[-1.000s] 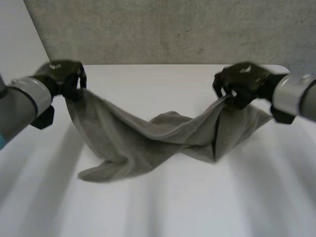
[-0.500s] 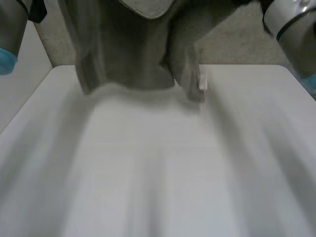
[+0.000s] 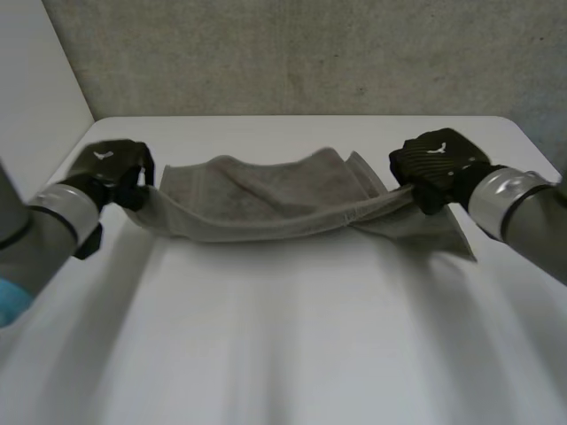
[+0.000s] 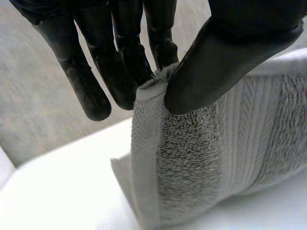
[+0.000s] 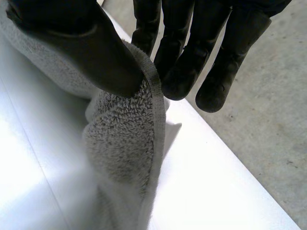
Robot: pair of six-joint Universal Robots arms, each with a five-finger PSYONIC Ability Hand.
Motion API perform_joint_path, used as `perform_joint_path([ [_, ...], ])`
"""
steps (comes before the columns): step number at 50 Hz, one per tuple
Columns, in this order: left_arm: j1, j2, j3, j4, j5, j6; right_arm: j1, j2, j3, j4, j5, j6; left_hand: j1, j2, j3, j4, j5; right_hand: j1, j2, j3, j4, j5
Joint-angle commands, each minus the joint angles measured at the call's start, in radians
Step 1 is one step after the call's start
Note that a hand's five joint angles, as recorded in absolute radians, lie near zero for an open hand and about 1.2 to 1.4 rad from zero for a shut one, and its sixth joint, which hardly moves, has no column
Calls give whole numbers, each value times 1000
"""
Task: Fold the towel.
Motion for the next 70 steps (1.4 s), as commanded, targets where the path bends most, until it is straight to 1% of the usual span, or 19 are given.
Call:
perform_joint_path([
  [1, 69, 86, -47, 27, 58, -4, -27, -3, 98, 1, -144, 61, 110, 66, 59, 45, 80, 70, 94, 68, 68, 58],
  [3, 77, 86, -53, 29, 59, -4, -22, 39, 110, 0, -153, 59, 110, 66, 59, 45, 80, 70, 94, 68, 68, 58],
  [4, 81, 77, -59, 31, 59, -4, -18, 74, 118, 0, -156, 58, 110, 66, 59, 45, 80, -153, -129, -155, -155, -165],
  [5, 83, 71, -61, 32, 56, -4, -18, 74, 118, 0, -156, 58, 110, 66, 59, 45, 80, -155, -131, -157, -157, -167],
  [6, 83, 71, -61, 32, 56, -4, -13, 106, 120, 0, -153, 58, 110, 66, 59, 45, 80, -556, -533, -558, -558, -569],
  [7, 85, 60, -62, 34, 56, -4, -10, 133, 123, 0, -152, 58, 110, 66, 59, 45, 80, -740, -717, -743, -742, -753],
  [10, 92, 17, -64, 32, 54, -4, -10, 159, 121, -2, -142, 62, 110, 66, 59, 45, 80, -783, -760, -786, -785, -796],
  [12, 98, 3, -65, 32, 54, -1, -10, 202, 118, -11, -115, 76, 110, 66, 59, 45, 80, -970, -947, -973, -972, -983],
  [19, 146, -21, -62, 35, 61, -3, -16, 208, 156, -77, -52, 97, 110, 66, 59, 45, 80, -1006, -983, -1009, -1008, -1019],
  [32, 158, -38, -38, 46, 58, -4, -25, 167, 235, -123, -40, 133, 110, 66, 59, 45, 80, -968, -945, -971, -970, -981],
  [35, 177, -47, -36, 54, 58, -4, -32, 163, 250, -126, -40, 133, 110, 66, 59, 45, 80, -859, -836, -862, -861, -872],
  [38, 190, -49, -36, 52, 61, -4, -42, 156, 258, -126, -37, 133, 110, 66, 59, 45, 80, -710, -686, -712, -712, -722],
  [40, 193, -49, -36, 51, 59, -4, -50, 154, 258, -127, -32, 134, 110, 66, 59, 45, 80, -475, -452, -477, -477, -488],
  [42, 194, -49, -38, 46, 59, -6, -64, 154, 258, -132, -30, 133, 110, 66, 59, 45, 80, 68, 91, 65, 66, 55],
  [51, 197, 28, -47, 14, 59, -18, -104, 87, 227, -81, -34, 117, 110, 66, 59, 45, 80, 70, 94, 68, 68, 58],
  [53, 206, 72, -48, -3, 61, -27, -151, -63, 169, -7, -38, 128, 110, 66, 59, 45, 80, 70, 94, 68, 68, 58],
  [56, 223, 159, -44, -38, 77, -58, -165, -137, 126, 44, -49, 128, 110, 66, 59, 45, 80, 70, 94, 68, 68, 58],
  [61, 236, 293, -28, -74, 142, -118, -205, -313, -96, 204, -150, 159, 110, 66, 59, 45, 80, 70, 94, 68, 68, 58],
  [70, 246, 382, 4, -85, 209, -201, -262, -303, -201, 225, -207, 211, 110, 66, 59, 45, 80, 70, 94, 68, 68, 58],
])
